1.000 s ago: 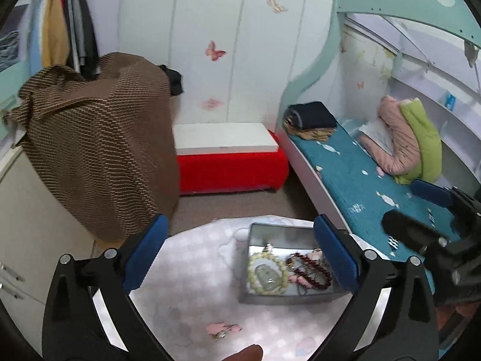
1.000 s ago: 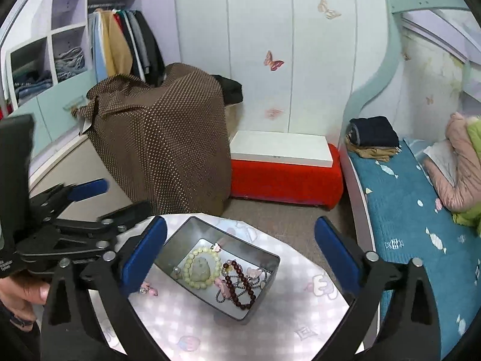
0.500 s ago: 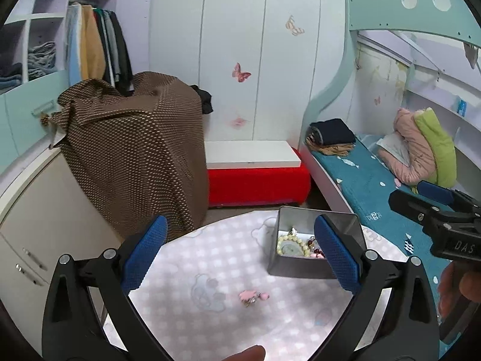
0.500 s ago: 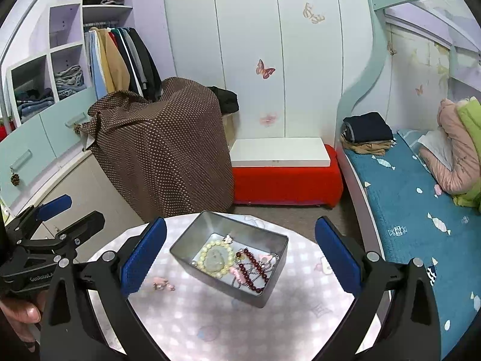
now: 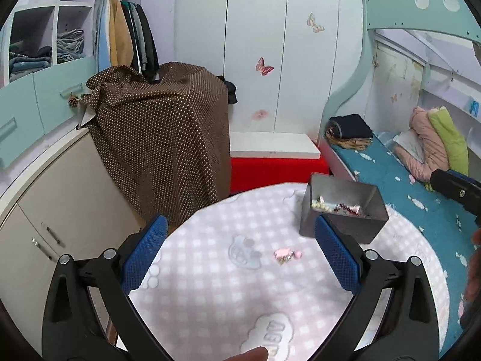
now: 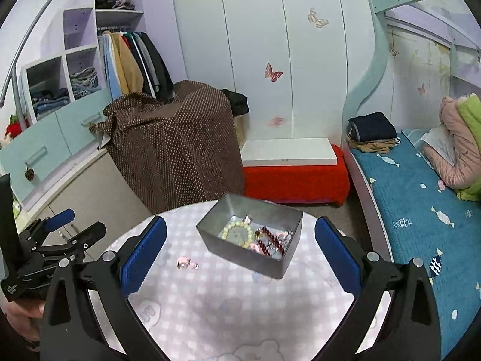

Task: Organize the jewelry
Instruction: 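Withdraw both grippers from the tin box back over the table, then grasp the pink bow charm with the right gripper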

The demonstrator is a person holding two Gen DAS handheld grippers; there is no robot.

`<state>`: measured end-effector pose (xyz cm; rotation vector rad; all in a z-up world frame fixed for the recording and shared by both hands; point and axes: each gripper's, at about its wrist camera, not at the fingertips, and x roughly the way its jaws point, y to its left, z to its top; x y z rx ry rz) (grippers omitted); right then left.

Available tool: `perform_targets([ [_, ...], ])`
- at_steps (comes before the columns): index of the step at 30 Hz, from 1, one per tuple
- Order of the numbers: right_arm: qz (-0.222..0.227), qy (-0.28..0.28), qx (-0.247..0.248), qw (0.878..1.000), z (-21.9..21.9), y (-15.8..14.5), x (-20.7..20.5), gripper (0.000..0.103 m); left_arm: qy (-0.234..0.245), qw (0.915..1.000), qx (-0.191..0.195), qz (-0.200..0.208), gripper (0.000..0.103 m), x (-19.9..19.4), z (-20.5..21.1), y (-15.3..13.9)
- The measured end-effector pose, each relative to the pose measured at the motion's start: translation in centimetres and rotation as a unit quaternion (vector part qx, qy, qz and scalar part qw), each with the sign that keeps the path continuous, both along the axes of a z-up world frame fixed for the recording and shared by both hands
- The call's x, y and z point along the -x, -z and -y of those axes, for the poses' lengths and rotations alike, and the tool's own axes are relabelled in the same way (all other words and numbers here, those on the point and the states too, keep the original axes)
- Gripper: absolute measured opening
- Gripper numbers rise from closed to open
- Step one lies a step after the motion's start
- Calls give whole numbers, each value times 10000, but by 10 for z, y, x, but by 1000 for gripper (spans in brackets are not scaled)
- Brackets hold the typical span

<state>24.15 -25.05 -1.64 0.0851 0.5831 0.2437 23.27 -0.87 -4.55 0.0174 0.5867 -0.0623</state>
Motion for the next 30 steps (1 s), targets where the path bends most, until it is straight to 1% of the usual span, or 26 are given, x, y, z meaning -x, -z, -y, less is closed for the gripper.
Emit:
perform_targets([
  [3,-144,-101,33,9998,-6,10,4,95,5,9999,-85,-63,98,6,-2,9],
  [8,-538,-307,25,9981,-19,34,-1,95,-10,9996,-69,-278,98,8,-7,28],
  [12,-844,-488,65,9952,-32,58,-12,95,-62,9990,-57,-439,98,6,-11,43],
  [17,-1099,-723,128,9912,-50,84,-28,94,-146,9981,-9,-603,98,2,-19,58],
  [19,-1213,-825,185,9890,-57,94,-36,82,-159,9978,-6,-651,98,0,-21,62],
  [20,-1267,-880,216,9878,-60,98,-39,78,-165,9975,-6,-682,98,-1,-21,65],
  [21,-1333,-948,292,9861,-65,105,-45,69,-167,9972,5,-724,98,-3,-21,68],
  [22,-1390,-1006,350,9845,-69,110,-49,63,-166,9971,15,-747,98,-4,-22,69],
  [23,-1445,-1072,394,9829,-73,116,-54,61,-163,9969,27,-771,98,-5,-22,71],
  [25,-1501,-1145,456,9810,-79,124,-60,53,-160,9966,41,-810,98,-7,-23,74],
  [30,-1532,-1305,531,9781,-89,136,-73,50,-156,9957,79,-911,98,-13,-23,81],
])
